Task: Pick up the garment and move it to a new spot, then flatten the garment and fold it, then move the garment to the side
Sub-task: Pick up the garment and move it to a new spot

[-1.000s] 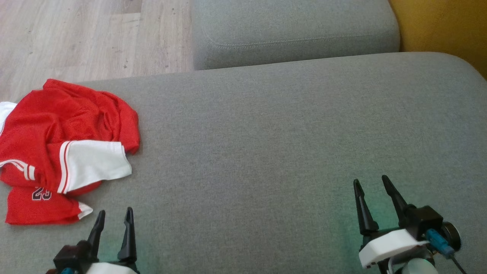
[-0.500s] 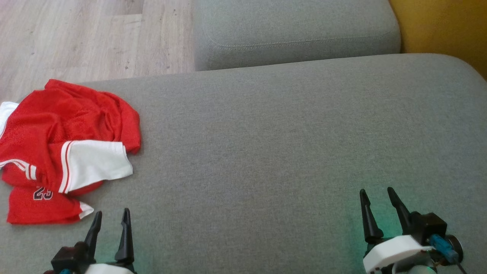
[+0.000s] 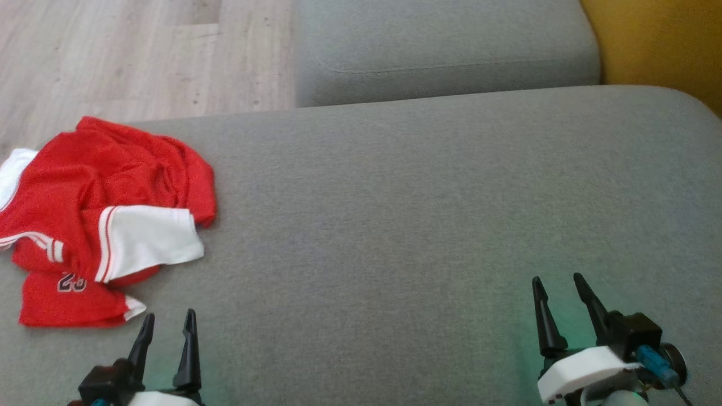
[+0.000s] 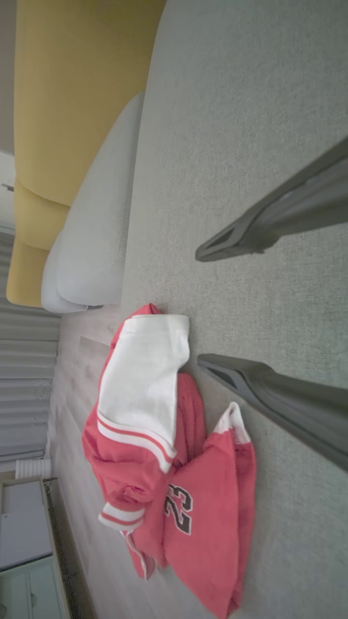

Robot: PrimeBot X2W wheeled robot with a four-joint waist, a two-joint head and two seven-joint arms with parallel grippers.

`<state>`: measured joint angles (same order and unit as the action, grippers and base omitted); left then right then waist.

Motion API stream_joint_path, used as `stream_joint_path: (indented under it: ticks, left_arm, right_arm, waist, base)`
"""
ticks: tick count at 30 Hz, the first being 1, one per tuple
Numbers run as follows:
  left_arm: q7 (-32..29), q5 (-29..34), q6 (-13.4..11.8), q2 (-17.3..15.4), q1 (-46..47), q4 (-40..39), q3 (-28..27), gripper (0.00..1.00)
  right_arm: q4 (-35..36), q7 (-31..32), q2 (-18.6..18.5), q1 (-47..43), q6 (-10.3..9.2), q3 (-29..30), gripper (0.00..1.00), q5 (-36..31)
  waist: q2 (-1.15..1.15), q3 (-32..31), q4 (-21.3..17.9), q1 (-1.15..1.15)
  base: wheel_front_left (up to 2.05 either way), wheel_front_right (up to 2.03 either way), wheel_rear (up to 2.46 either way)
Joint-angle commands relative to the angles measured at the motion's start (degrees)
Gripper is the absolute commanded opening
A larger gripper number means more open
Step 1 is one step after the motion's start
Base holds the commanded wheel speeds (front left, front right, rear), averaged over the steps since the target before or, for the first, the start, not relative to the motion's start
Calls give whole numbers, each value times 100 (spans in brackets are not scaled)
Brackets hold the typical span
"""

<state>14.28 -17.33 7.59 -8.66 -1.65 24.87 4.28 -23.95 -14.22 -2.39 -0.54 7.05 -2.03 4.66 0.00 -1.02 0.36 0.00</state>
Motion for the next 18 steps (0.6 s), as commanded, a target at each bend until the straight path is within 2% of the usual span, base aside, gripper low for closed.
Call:
stream_joint_path:
  ticks: [1,5,14,18]
  left_arm:
    - [72,-9,-11,-83,163,-147,-166,100]
    - [72,-11,-11,-96,162,-135,-145,100]
    - [72,-12,-24,-161,-2,-84,-216,100]
    - [72,-29,-39,-189,-134,-122,-298,100]
  right_arm:
    - [228,-78,-49,206,44,-168,100,-30]
    - [275,-78,-49,150,44,-222,100,-11]
    - [217,-78,-49,80,44,-405,100,125]
    - [186,-78,-49,114,44,-557,100,194]
  waist:
    - [0,-21,119,0]
    - [0,-85,479,0]
    - [0,-268,1598,0]
    - [0,-305,1890,0]
  base:
    - [0,0,0]
    - [0,0,0]
    - [0,0,0]
    - [0,0,0]
